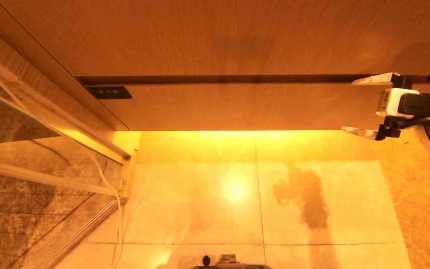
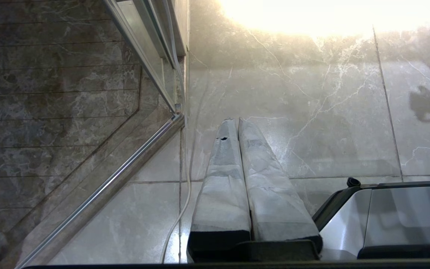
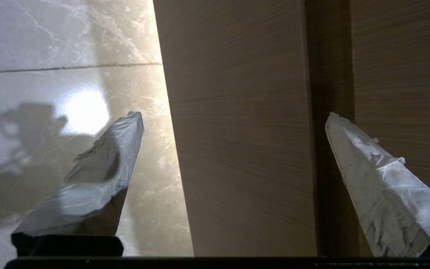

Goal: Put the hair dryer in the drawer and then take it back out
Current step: Pull open the drawer

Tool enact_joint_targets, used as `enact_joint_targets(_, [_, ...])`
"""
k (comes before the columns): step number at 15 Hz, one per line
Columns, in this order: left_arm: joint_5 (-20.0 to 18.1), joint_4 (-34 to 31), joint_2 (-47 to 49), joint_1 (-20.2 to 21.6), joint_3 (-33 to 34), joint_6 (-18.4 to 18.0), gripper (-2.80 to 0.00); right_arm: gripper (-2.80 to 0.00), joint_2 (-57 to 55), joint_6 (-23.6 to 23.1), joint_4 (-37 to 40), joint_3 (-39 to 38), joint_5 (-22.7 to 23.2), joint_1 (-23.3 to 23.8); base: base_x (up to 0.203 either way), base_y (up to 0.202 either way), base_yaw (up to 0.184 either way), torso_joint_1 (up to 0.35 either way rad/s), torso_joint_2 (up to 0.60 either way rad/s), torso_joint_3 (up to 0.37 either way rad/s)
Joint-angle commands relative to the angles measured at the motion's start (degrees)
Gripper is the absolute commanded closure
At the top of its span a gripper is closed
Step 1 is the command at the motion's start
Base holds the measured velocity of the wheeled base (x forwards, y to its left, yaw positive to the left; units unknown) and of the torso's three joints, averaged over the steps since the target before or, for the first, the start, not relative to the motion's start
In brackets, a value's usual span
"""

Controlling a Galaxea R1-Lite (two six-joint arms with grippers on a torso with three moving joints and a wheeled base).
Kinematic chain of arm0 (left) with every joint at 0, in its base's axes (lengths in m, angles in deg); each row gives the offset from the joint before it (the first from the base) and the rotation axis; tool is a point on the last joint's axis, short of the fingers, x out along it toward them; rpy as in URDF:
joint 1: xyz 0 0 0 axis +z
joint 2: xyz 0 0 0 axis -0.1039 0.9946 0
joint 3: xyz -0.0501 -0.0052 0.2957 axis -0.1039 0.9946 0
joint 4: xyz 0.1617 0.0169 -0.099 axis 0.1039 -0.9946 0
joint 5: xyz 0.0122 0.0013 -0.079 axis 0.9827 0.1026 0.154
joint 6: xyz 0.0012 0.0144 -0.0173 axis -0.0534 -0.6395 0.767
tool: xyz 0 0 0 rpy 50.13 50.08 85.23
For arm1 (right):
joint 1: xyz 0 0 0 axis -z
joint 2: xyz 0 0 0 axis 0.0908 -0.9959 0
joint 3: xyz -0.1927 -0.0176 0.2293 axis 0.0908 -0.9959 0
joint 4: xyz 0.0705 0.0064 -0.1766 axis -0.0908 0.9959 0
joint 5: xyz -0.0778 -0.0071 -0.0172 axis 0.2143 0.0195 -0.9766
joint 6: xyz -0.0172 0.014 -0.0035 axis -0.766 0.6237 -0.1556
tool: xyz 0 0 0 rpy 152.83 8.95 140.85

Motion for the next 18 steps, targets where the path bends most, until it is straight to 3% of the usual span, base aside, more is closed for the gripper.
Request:
enact_joint_targets(1, [0.0, 0.0, 0.0, 0.0, 0.1, 0.0, 0.00, -2.80, -0.4, -0.9, -0.1, -0.1, 0.0, 0.0, 0.000, 0.000, 0.000, 0.000, 0.00, 0.000])
enact_joint_targets(18, [0.0, 0.0, 0.0, 0.0, 0.1, 0.0, 0.00, -2.80, -6.2, -0.8, -1.1, 4.1, -1.8, -0.8, 0.000, 0.000, 0.000, 0.000, 0.00, 0.000])
